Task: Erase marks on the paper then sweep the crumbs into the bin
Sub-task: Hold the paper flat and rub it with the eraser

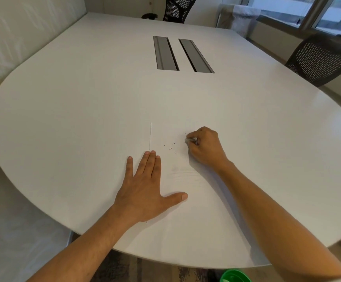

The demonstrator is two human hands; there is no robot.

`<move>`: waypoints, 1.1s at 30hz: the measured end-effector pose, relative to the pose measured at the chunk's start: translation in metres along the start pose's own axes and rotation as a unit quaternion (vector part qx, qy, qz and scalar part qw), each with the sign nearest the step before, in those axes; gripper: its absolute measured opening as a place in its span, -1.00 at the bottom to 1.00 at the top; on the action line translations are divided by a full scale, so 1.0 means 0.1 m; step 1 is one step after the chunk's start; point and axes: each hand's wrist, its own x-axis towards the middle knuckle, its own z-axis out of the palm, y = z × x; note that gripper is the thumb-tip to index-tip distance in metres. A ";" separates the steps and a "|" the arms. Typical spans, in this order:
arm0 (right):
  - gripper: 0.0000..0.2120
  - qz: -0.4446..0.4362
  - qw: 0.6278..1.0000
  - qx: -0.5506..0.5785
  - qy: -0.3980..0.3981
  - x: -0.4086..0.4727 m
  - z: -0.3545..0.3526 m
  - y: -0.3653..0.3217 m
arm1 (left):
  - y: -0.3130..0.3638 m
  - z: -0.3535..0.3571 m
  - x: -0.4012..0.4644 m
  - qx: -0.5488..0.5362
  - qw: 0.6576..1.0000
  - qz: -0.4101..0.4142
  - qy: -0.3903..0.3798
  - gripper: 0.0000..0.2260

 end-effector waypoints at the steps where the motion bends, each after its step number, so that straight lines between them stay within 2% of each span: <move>1: -0.88 0.010 1.000 -0.003 0.001 0.03 0.00 0.00 | 0.00 0.00 0.00 0.001 1.000 0.000 -0.001 0.10; 4: -0.88 -0.003 1.000 -0.001 -0.014 -0.12 0.00 -0.12 | 0.00 -0.01 -0.01 0.002 1.000 -0.001 0.000 0.10; 7: -0.88 -0.085 0.995 0.006 -0.052 -0.51 -0.01 -0.34 | 0.01 0.01 -0.01 -0.004 1.000 -0.002 0.008 0.10; 9: -0.82 -0.109 0.991 0.019 -0.078 -0.63 -0.02 -0.40 | 0.01 0.02 -0.01 -0.004 1.000 -0.004 0.010 0.09; 12: -0.88 -0.084 0.995 0.008 -0.058 -0.41 -0.01 -0.31 | 0.01 0.01 -0.01 -0.002 1.000 -0.002 0.003 0.08; 19: -0.86 0.007 1.000 -0.014 -0.010 0.12 0.09 -0.09 | 0.01 -0.03 -0.01 0.007 1.000 -0.006 -0.007 0.10; 25: -0.83 -0.114 0.991 0.003 -0.068 -0.38 0.06 -0.37 | 0.00 0.01 0.00 -0.006 1.000 -0.002 0.004 0.09; 33: -0.84 0.008 0.999 -0.018 -0.029 0.26 0.13 -0.07 | 0.01 0.00 -0.01 0.009 1.000 -0.004 0.000 0.07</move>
